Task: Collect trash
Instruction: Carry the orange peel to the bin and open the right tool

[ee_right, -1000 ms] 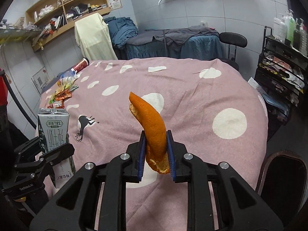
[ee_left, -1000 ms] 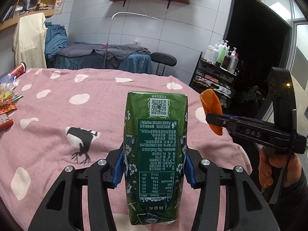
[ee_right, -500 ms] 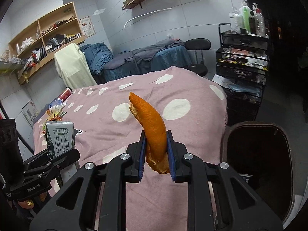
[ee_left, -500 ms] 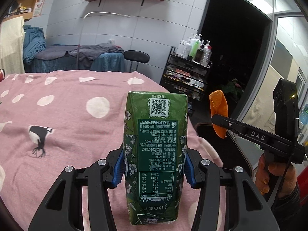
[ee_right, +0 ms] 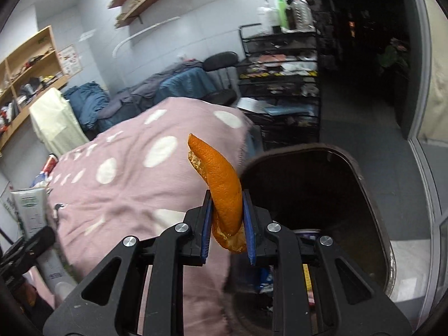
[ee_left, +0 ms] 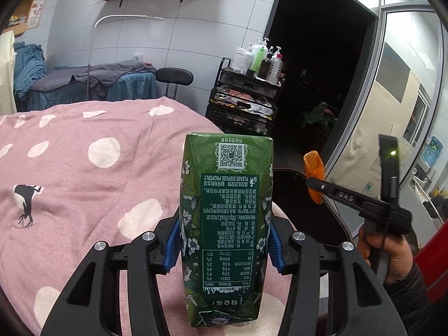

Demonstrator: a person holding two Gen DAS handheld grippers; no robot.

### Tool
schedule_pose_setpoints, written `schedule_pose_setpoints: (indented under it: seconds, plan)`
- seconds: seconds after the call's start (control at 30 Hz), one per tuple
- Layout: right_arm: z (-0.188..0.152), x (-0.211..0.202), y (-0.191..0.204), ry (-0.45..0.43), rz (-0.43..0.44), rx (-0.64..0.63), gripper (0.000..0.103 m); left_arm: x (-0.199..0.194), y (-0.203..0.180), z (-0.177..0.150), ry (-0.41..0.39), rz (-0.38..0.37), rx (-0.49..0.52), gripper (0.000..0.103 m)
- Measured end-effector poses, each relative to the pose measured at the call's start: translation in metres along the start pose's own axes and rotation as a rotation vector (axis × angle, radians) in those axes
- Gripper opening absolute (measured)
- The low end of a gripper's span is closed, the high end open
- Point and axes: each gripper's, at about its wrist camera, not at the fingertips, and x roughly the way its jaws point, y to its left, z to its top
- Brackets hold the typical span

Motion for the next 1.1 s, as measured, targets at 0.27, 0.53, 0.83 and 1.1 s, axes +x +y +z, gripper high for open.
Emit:
schedule_pose_setpoints:
  seconds: [0.27,0.53,0.83,1.1]
  plan:
    - [-0.012,0.039,-0.04,0.086,-0.087,0.071,0.022,0.011,-0.006,0.001,0.021,-0.009,0.018,0.05]
    - [-0.026,0.046,-0.054,0.082,-0.133,0.127,0.064,0.017,-0.015,0.0,0.034,-0.018,0.046,0.05]
    - [-0.034,0.013,-0.053,-0.017,-0.161,0.149,0.079,0.029,-0.028,0.004,0.054,-0.053,0.074,0.05]
    - [-0.028,-0.037,-0.046,-0.237,-0.182,0.176,0.094,0.056,-0.051,0.012,0.105,-0.114,0.096,0.05]
